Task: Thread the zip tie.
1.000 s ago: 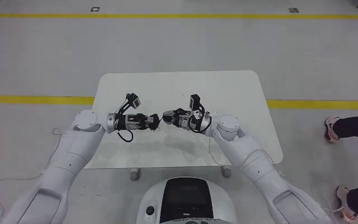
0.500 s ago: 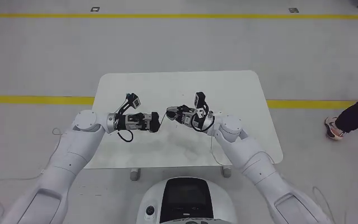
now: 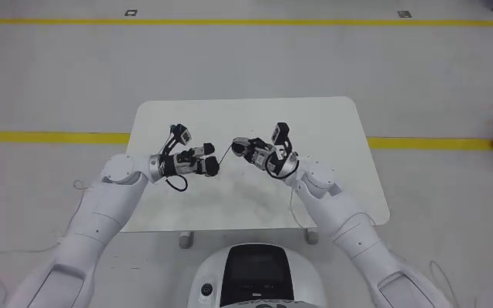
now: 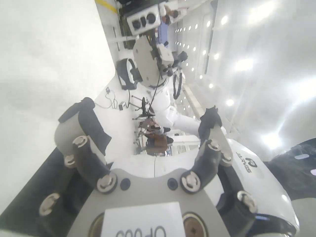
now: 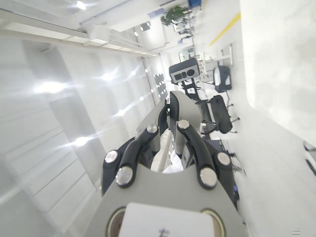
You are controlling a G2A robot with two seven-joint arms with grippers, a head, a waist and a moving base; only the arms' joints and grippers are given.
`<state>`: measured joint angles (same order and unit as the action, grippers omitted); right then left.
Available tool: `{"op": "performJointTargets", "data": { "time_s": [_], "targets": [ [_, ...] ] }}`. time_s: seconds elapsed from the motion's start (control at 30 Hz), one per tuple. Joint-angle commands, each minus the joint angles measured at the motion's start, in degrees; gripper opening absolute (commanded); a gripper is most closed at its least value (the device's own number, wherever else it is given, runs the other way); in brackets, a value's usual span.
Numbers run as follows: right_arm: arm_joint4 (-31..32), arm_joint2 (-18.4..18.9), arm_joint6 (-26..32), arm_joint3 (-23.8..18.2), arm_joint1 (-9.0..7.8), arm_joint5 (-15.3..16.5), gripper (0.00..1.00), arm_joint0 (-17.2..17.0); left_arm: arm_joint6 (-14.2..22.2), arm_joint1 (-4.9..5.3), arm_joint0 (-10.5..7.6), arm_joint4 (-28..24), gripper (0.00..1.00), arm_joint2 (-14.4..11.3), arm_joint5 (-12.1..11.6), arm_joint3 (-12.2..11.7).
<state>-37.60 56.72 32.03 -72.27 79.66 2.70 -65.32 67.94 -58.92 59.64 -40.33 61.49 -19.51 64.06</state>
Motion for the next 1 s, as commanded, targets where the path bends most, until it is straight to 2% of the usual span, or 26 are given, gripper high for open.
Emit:
{"op": "performJointTargets", "data": {
  "time_s": [0.0,0.1,0.17,0.3,0.6,0.63,0.67,0.7,0.77,0.83,0.97],
  "targets": [
    [0.1,-0.4,-4.2,-0.8,0.34,3.0,0.0,-1.3,-3.7,-0.29,2.33,1.2,1.0,2.6,0.0,2.7],
    [0.4,-1.3,-10.1,-1.8,1.01,6.7,0.0,-2.9,-8.4,-1.18,4.78,5.2,1.0,4.7,0.0,5.9],
    [0.4,-2.0,-12.8,-2.0,1.44,8.4,0.0,-3.5,-9.9,-1.92,5.78,6.7,1.0,5.1,0.0,7.1],
    [1.9,-3.1,-18.0,-1.6,2.24,11.4,0.0,-3.7,-12.9,-3.81,6.41,7.2,1.0,5.5,0.0,7.4],
    [2.4,-3.3,-18.5,-1.6,2.33,11.8,0.0,-3.7,-12.9,-3.81,6.41,7.2,1.0,5.5,0.0,7.4],
    [5.0,-3.4,-19.3,-1.2,2.2,11.5,0.0,-3.5,-12.9,-3.81,6.41,7.2,1.0,5.5,0.0,7.4],
    [10.5,-3.6,-21.8,-1.3,2.03,11.1,0.0,-3.1,-13.6,-3.87,6.69,7.2,1.0,5.3,0.0,8.0],
    [13.6,-4.0,-24.6,-2.6,2.07,11.2,0.0,-3.7,-14.6,-3.93,7.2,7.3,1.0,5.1,0.1,8.2],
    [14.8,-4.2,-27.0,-4.1,2.24,11.3,0.0,-4.6,-14.7,-4.06,7.5,5.9,1.0,4.8,0.3,8.5],
    [17.3,-4.3,-29.5,-4.9,2.35,11.2,0.0,-5.1,-13.6,-4.27,7.48,2.6,1.0,4.5,0.5,7.9],
    [19.7,-4.7,-31.3,-5.5,2.64,11.3,0.0,-5.7,-12.1,-4.61,6.54,0.1,1.0,3.6,1.0,6.0]
  ]
}}
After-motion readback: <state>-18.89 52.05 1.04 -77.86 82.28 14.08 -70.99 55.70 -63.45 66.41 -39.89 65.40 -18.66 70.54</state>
